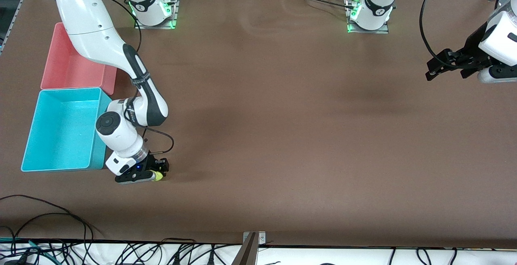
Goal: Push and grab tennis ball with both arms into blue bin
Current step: 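Close the right gripper around the tennis ball, then carry the ball with the right gripper over the blue bin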
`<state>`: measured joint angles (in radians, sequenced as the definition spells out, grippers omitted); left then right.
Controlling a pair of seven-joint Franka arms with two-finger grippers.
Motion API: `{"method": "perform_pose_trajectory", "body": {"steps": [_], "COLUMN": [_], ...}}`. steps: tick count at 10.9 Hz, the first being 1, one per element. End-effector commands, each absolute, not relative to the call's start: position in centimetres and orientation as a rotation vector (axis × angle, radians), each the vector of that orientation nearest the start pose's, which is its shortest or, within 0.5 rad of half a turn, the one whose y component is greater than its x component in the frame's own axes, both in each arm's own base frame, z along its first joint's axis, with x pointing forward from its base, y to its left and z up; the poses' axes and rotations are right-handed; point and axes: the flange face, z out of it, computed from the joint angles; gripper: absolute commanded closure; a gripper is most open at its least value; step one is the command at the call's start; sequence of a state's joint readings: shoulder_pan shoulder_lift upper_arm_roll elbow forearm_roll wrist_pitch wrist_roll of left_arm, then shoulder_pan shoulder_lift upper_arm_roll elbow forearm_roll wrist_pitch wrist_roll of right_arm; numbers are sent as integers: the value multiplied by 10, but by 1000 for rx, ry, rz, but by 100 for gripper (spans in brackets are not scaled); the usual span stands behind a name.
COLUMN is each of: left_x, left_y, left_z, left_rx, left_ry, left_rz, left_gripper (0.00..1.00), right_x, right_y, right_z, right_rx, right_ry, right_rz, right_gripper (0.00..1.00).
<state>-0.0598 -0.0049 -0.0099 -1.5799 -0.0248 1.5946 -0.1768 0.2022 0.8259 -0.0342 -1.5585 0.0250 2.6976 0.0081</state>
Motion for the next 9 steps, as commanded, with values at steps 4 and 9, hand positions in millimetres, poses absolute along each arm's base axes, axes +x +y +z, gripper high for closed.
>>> {"method": "perform_pose_trajectory", "body": {"steps": [4,9], "left_x": [560,561], "left_y": [-26,-17], "left_z": [626,621], "left_rx": [-3160,-3159], "left_ry": [-68,-82], "left_rz": [-8,11], "left_gripper": [0,0], "right_x": [717,689], "right_y": [83,-28], "right_z": [309,377], "right_rx": [-3141,-3124], "right_ry": [-300,-339], "right_rz": [-156,180], "right_gripper": [77,78]}}
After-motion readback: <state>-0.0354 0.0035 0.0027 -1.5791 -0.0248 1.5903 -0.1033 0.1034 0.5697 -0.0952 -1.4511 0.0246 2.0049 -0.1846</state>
